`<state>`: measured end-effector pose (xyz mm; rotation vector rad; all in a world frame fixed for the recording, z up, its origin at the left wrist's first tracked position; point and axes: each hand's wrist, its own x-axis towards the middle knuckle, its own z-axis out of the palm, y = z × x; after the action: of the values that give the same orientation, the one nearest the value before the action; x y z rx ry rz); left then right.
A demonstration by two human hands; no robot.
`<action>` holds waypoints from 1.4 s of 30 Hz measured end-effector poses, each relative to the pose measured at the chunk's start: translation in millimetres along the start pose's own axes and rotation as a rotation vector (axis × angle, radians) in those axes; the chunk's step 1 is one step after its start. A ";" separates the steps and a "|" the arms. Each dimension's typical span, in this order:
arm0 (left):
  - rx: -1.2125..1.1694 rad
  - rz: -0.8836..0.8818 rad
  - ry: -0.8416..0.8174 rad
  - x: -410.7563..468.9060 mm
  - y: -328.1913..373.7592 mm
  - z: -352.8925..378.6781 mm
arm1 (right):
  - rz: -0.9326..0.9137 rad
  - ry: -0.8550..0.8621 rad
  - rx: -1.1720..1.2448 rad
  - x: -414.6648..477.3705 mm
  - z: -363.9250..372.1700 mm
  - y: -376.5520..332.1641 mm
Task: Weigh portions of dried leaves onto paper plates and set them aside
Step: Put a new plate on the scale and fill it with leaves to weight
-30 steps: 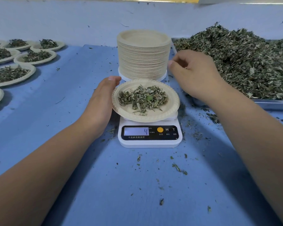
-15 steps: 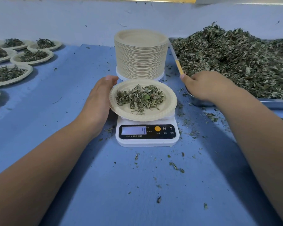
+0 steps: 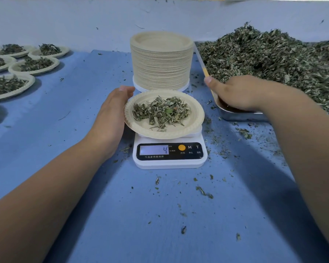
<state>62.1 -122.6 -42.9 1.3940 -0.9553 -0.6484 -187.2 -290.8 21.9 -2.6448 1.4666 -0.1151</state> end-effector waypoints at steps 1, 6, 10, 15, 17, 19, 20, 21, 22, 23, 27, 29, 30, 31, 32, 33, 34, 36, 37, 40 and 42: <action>0.000 0.001 -0.002 -0.4 0.2 0.0 | 0.003 0.056 0.011 -0.1 -3.4 0.5; -0.012 -0.008 0.001 -1.2 3.6 0.9 | 0.034 0.032 -0.046 0.8 8.8 -2.4; -0.006 -0.007 0.001 -0.6 2.3 0.9 | 0.104 -0.134 0.005 -3.9 14.4 -4.8; 0.006 0.001 -0.004 -1.2 2.1 0.9 | 0.023 -0.143 -0.057 -6.7 -1.4 -4.5; 0.001 -0.002 -0.002 -2.1 3.2 1.8 | 0.037 -0.142 -0.056 -7.0 -9.5 -1.7; 0.002 -0.003 -0.001 -2.6 4.0 2.0 | 0.043 -0.089 -0.034 -6.5 -12.6 1.7; 0.003 -0.004 0.000 -2.9 4.2 2.1 | 0.053 -0.065 -0.031 -6.0 -12.1 2.5; 0.004 -0.006 -0.001 -2.9 4.3 2.1 | 0.074 -0.070 -0.041 -6.1 -11.1 3.1; 0.004 -0.006 -0.002 -2.8 4.2 1.9 | 0.110 -0.113 -0.064 -6.8 -9.6 2.4; 0.003 -0.004 -0.004 -2.8 4.1 1.5 | 0.144 -0.172 -0.088 -8.4 -7.8 0.1; 0.008 -0.004 -0.012 -2.2 4.0 1.3 | 0.158 -0.244 -0.057 -11.3 -4.3 -13.2; 0.012 0.000 -0.014 -1.9 3.8 1.0 | 0.139 -0.249 -0.048 -12.9 -4.6 -19.3; 0.012 0.001 -0.015 -1.6 3.5 0.8 | 0.124 -0.238 -0.052 -14.4 -5.6 -22.5; 0.010 0.000 -0.015 -1.3 3.1 0.5 | 0.116 -0.221 -0.053 -14.4 -6.3 -23.5; 0.008 -0.001 -0.015 -0.9 2.6 -0.1 | 0.117 -0.204 -0.048 -12.7 -7.1 -23.0; 0.005 -0.004 -0.015 -0.5 2.2 -0.5 | 0.122 -0.179 -0.042 -11.2 -8.5 -21.4; 0.002 -0.006 -0.014 -0.1 1.8 -0.7 | 0.133 -0.143 -0.034 -9.7 -9.6 -19.9; -0.001 -0.011 -0.017 0.5 1.4 -1.0 | 0.132 -0.083 -0.035 -9.0 -9.3 -20.0; -0.001 -0.013 -0.017 0.4 1.4 -1.0 | 0.135 -0.083 -0.050 -9.0 -7.5 -21.0; 0.004 -0.012 -0.014 0.3 1.1 -0.8 | 0.154 -0.159 -0.100 -8.1 2.4 -23.2; 0.007 -0.012 -0.008 -0.1 1.3 -0.5 | 0.137 -0.139 -0.130 -6.9 5.7 -23.0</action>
<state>62.3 -122.1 -41.5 1.4057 -0.9571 -0.6610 -170.8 -272.4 19.4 -2.5782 1.6537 0.1779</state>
